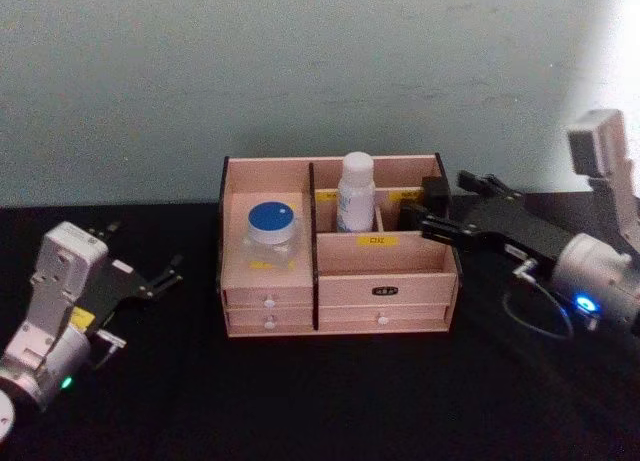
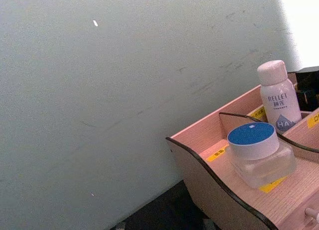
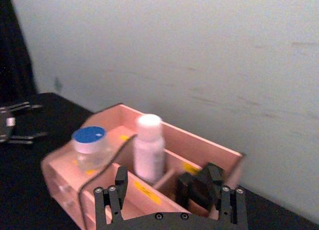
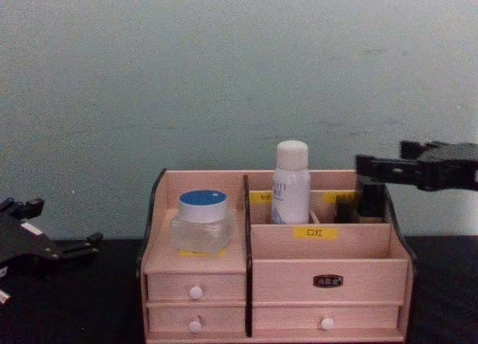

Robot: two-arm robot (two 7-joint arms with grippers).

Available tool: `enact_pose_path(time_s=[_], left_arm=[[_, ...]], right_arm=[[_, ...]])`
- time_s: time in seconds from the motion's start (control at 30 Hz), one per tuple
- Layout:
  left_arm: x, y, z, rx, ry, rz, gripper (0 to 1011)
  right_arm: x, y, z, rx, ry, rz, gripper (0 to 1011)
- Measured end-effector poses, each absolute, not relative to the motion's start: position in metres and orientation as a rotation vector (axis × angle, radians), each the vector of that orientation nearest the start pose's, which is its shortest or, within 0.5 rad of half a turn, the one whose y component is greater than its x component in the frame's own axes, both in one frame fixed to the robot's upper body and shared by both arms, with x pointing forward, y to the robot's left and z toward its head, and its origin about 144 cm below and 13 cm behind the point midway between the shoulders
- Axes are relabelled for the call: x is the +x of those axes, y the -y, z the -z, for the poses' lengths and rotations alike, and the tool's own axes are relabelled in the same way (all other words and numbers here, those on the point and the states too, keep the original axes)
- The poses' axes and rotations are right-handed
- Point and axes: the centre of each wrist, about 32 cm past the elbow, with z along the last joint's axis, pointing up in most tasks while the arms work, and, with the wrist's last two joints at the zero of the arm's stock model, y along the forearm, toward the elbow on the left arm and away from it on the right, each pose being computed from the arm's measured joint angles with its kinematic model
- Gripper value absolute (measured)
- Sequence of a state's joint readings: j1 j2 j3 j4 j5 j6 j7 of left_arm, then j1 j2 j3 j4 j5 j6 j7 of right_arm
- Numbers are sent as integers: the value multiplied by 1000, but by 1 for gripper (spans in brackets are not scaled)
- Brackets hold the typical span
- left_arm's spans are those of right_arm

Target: Pick up the facial cleanser and watermelon frost from the table and place them into the tiered storage box.

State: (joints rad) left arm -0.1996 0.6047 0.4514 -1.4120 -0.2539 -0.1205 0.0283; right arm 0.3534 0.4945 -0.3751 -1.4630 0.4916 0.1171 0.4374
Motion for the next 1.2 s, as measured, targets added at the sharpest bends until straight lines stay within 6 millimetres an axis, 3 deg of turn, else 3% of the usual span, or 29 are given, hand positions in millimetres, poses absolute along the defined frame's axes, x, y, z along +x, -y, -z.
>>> enact_pose_path(time_s=[0.23, 0.4, 0.73, 1.2], left_arm=[[489, -310, -1140, 304, 285, -1248, 1002], [489, -310, -1140, 304, 285, -1248, 1001], [489, -310, -1140, 304, 285, -1248, 1001], [489, -310, -1140, 304, 285, -1248, 1001]], right_arm=[[521, 305, -1203, -47, 0, 1028, 1002], [515, 309, -1191, -26, 12, 1117, 1002], [510, 299, -1167, -13, 68, 1260, 1002], [513, 283, -1140, -67, 35, 1317, 1002]])
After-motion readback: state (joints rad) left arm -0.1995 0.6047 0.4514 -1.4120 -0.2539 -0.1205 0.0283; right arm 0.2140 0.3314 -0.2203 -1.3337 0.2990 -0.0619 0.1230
